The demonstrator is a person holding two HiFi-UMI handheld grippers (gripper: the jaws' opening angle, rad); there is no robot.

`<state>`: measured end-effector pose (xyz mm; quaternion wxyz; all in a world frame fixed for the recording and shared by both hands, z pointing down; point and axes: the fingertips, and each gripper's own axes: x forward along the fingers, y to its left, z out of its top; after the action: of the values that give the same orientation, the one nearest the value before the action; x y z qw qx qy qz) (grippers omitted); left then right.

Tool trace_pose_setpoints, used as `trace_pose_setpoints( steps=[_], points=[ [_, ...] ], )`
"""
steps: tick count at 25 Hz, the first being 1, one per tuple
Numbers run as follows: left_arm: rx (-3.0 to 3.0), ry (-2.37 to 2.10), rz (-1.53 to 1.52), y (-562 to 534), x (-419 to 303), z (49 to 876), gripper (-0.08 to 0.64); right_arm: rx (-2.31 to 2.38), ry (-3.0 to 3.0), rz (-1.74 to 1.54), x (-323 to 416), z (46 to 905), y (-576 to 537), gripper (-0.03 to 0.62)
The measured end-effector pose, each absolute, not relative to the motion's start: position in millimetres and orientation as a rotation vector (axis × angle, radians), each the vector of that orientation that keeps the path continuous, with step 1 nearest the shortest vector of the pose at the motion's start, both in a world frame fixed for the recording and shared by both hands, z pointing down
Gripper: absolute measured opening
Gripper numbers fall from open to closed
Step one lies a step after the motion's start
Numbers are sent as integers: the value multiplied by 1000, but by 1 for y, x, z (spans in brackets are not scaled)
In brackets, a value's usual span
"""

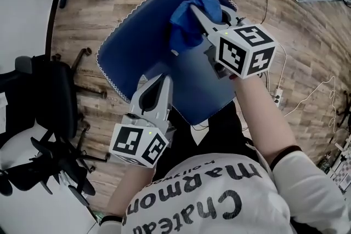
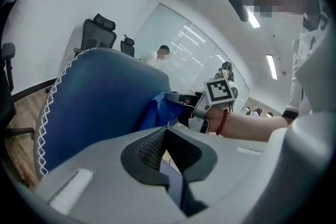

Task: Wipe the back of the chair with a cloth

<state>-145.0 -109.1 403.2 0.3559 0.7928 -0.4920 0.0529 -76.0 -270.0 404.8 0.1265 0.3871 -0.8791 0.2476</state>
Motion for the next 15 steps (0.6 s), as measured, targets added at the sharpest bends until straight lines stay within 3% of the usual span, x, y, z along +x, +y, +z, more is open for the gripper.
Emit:
trace_pose_setpoints(
  steps=[10,15],
  points=[
    [2025,-1253,133,-106,-141,412,9,1364,-2476,738,-16,410,-296,54],
    [2013,-1259,144,-101,-145,421,9,1296,-2512,738,-41,409,-279,54]
  ],
)
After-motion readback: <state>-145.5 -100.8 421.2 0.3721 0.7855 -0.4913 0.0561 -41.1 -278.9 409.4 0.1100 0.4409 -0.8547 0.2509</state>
